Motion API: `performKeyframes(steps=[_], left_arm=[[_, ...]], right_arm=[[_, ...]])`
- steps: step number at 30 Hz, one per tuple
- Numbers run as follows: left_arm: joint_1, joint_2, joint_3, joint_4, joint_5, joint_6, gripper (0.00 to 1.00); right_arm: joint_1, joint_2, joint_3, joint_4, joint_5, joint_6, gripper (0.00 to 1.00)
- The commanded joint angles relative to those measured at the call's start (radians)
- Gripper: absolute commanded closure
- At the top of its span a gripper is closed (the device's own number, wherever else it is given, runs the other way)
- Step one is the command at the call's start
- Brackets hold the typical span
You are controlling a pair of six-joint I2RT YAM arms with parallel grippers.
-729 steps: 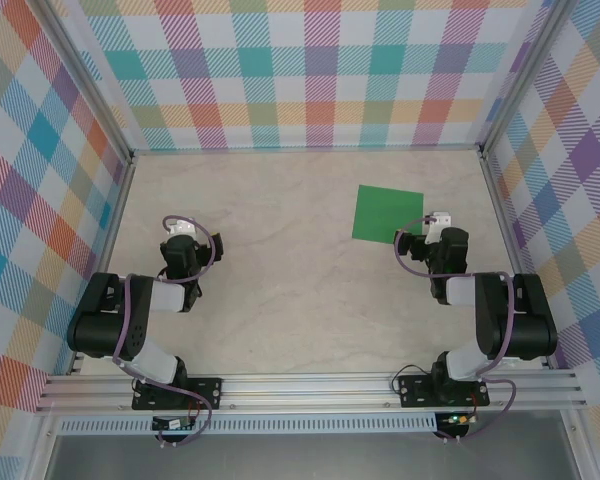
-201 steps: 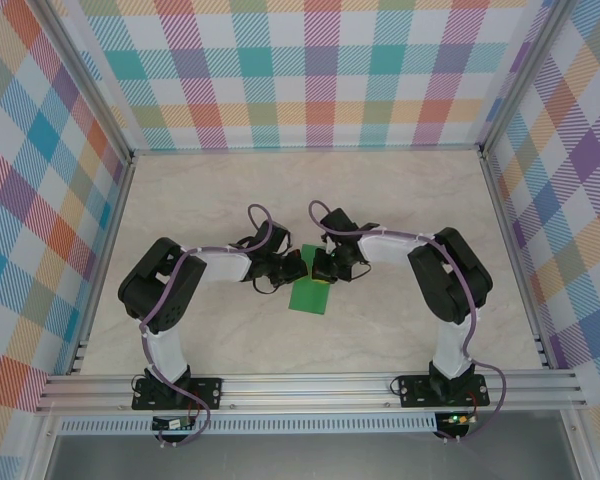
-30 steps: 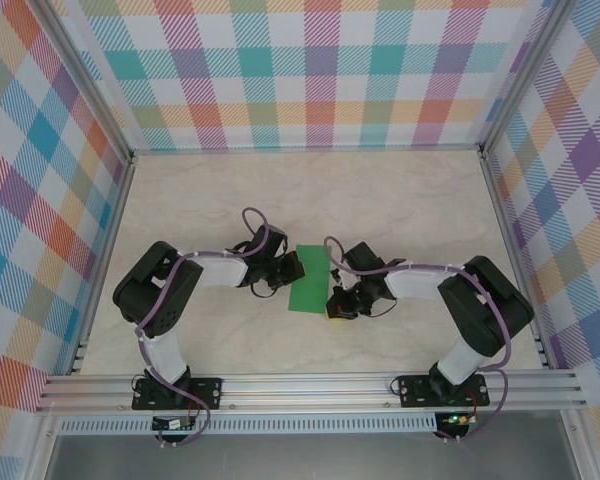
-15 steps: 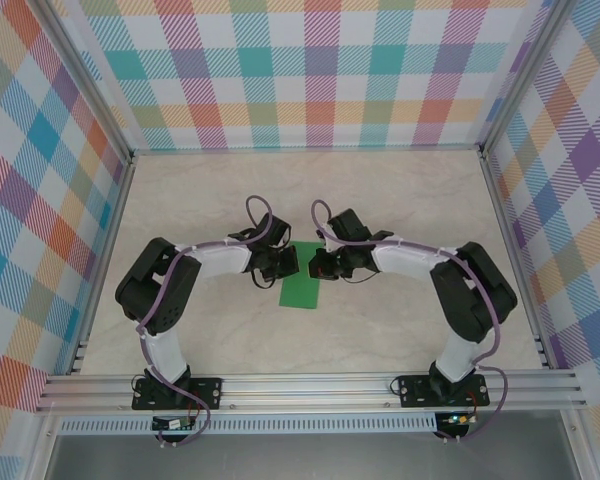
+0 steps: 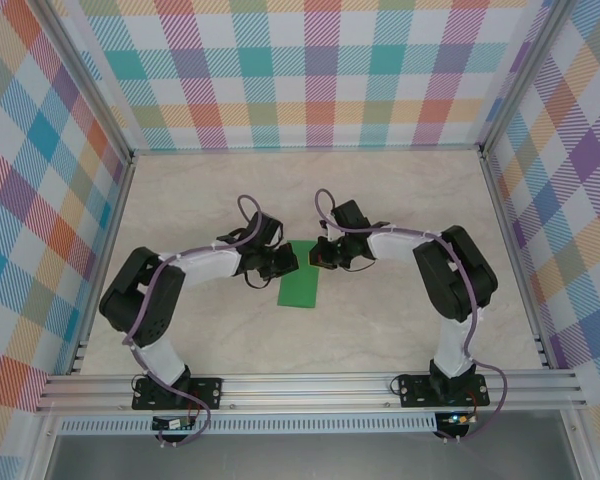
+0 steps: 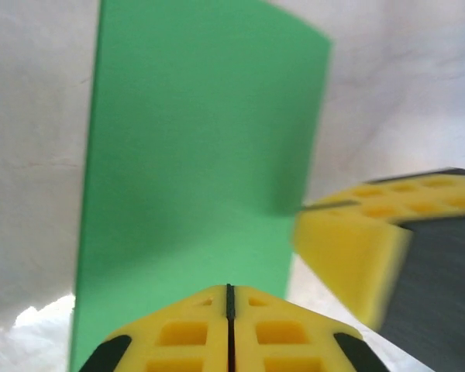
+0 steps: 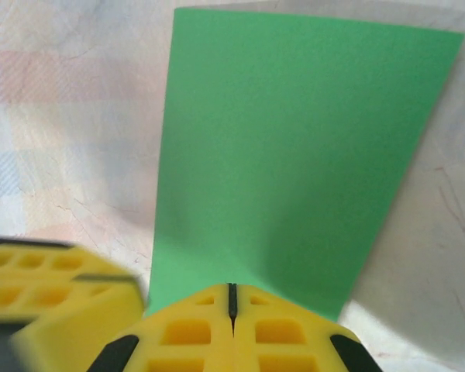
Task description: Fold a paper plane with a square sheet of paper (pick it up from the middle)
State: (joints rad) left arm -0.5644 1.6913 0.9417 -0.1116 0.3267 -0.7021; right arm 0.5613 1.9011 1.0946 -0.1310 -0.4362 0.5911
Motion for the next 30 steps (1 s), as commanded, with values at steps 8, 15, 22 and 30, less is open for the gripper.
performKeyframes(steps=[8, 15, 22, 30], left_arm=[[-0.042, -0.059, -0.138, 0.233, 0.103, -0.176, 0.94], [-0.094, 0.003, -0.143, 0.318, 0.120, -0.219, 0.98], [-0.130, 0.075, -0.121, 0.330, 0.110, -0.237, 1.00], [-0.141, 0.108, -0.112, 0.348, 0.119, -0.248, 1.00]], right_arm=[[-0.026, 0.065, 0.027, 0.023, -0.077, 0.005, 1.00], [-0.026, 0.079, 0.016, 0.016, -0.055, 0.002, 1.00], [-0.027, 0.082, 0.002, 0.022, -0.057, 0.006, 1.00], [-0.027, 0.082, -0.001, 0.024, -0.063, 0.003, 1.00]])
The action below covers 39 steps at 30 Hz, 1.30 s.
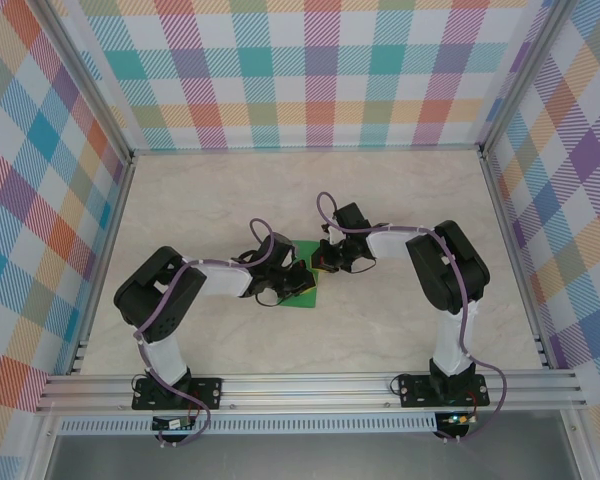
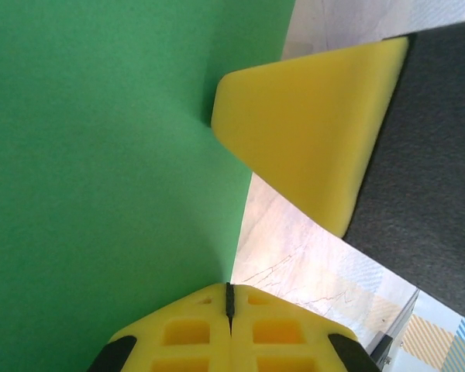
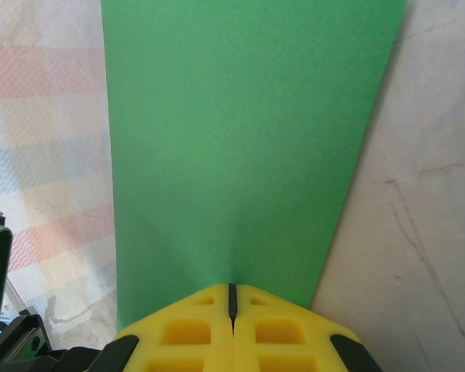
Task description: Fold a paper plane with a square sheet of paper (pick it up from the middle)
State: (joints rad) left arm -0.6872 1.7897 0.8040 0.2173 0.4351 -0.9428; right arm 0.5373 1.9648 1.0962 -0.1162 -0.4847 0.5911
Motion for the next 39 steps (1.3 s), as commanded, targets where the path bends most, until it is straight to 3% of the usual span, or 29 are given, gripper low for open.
performKeyframes(steps=[1, 17, 29, 33, 39], left_arm=[[-0.018, 0.011, 0.025, 0.008, 0.006, -0.004, 1.00], [-0.027, 0.013, -0.020, -0.208, -0.055, 0.013, 1.00], [-0.033, 0.015, -0.034, -0.218, -0.061, 0.016, 1.00], [-0.034, 0.017, -0.018, -0.207, -0.055, 0.032, 1.00], [-0.034, -0.002, 0.047, -0.176, -0.063, 0.063, 1.00]], right_arm=[[-0.003, 0.017, -0.004, 0.009, -0.015, 0.001, 1.00], [-0.062, 0.056, 0.070, -0.003, -0.027, -0.025, 1.00], [-0.132, 0.165, 0.273, -0.119, 0.045, -0.047, 1.00], [-0.132, 0.105, 0.269, -0.112, 0.010, -0.045, 1.00], [-0.116, -0.050, 0.121, -0.042, -0.050, -0.015, 1.00]])
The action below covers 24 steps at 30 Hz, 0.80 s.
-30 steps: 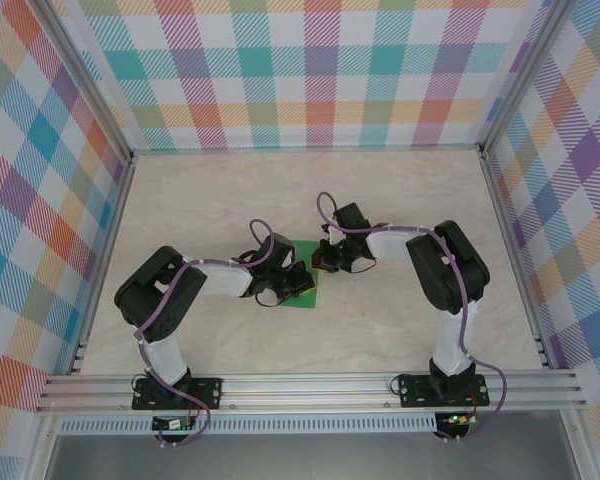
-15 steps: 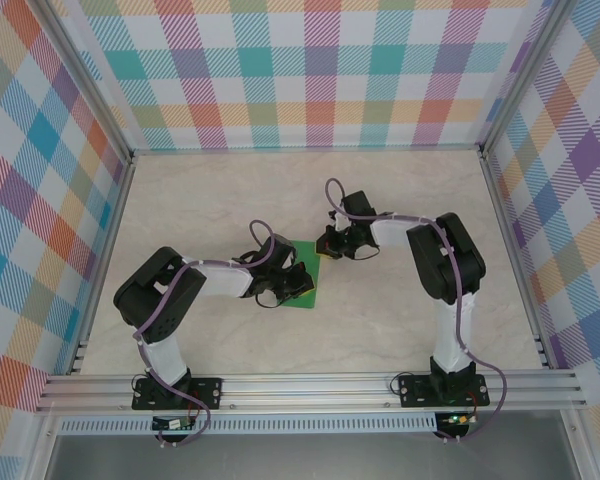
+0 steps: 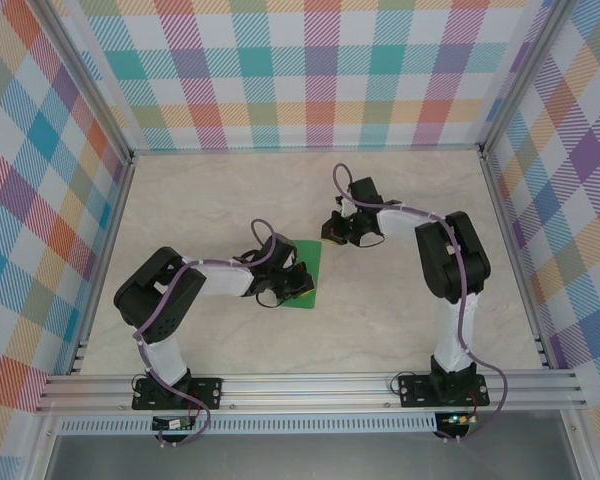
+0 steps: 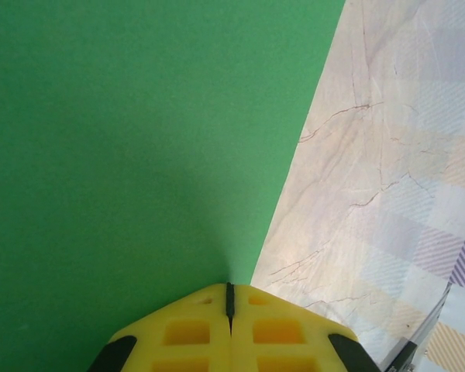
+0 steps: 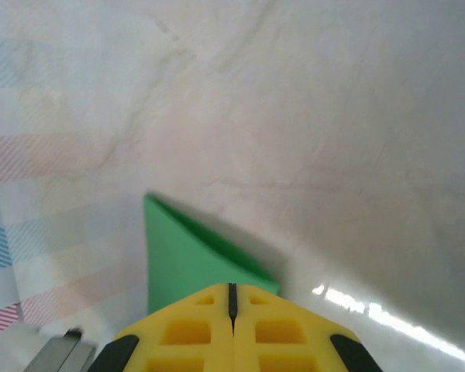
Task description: Fold a paper plane with a square sheet of paper (pick it up from the middle)
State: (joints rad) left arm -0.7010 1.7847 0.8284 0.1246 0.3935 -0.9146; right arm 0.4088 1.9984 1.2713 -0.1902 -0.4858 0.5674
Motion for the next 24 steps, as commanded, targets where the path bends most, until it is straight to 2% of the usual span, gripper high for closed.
performKeyframes(steps=[1, 4, 9, 24], left_arm=[[-0.020, -0.003, 0.036, -0.080, -0.024, 0.039, 1.00], [-0.019, -0.010, 0.065, -0.068, -0.027, 0.050, 1.00], [-0.019, 0.004, 0.086, -0.009, 0.006, 0.051, 1.00], [-0.029, 0.059, 0.076, -0.043, 0.044, 0.047, 1.00]], right_arm=[[0.020, -0.103, -0.083, 0.043, -0.053, 0.014, 1.00], [0.039, -0.129, -0.145, 0.074, -0.064, 0.028, 1.00], [0.077, -0.048, -0.125, 0.061, -0.116, 0.023, 1.00], [0.079, 0.040, -0.076, -0.026, -0.046, 0.013, 1.00]])
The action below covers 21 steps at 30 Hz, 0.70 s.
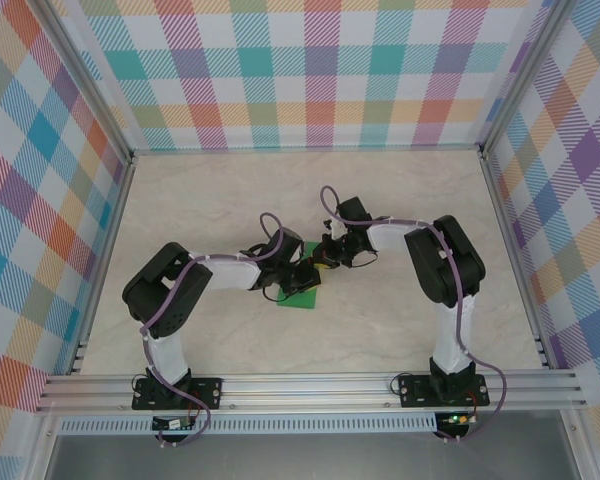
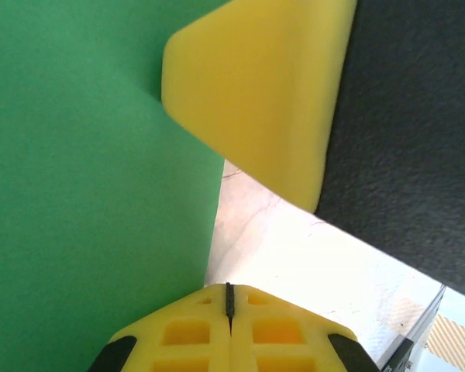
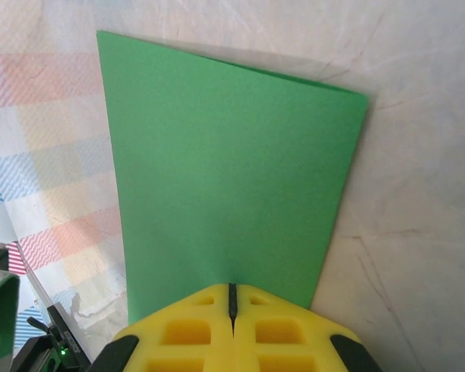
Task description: Fold a paper plane with a square sheet of paper (pick it up from the middle)
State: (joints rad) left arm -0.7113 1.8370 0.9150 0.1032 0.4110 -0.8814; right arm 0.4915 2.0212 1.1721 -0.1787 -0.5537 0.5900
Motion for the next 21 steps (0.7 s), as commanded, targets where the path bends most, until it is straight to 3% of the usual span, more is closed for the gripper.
performKeyframes(steps=[1, 21], left_arm=[[-0.020, 0.004, -0.018, -0.023, 0.030, 0.013, 1.00], [-0.086, -0.104, -0.126, -0.127, 0.010, 0.057, 1.00]], right_arm=[[-0.004, 0.020, 0.024, -0.042, 0.027, -0.009, 1.00], [-0.003, 0.041, 0.041, -0.088, 0.057, -0.018, 1.00]])
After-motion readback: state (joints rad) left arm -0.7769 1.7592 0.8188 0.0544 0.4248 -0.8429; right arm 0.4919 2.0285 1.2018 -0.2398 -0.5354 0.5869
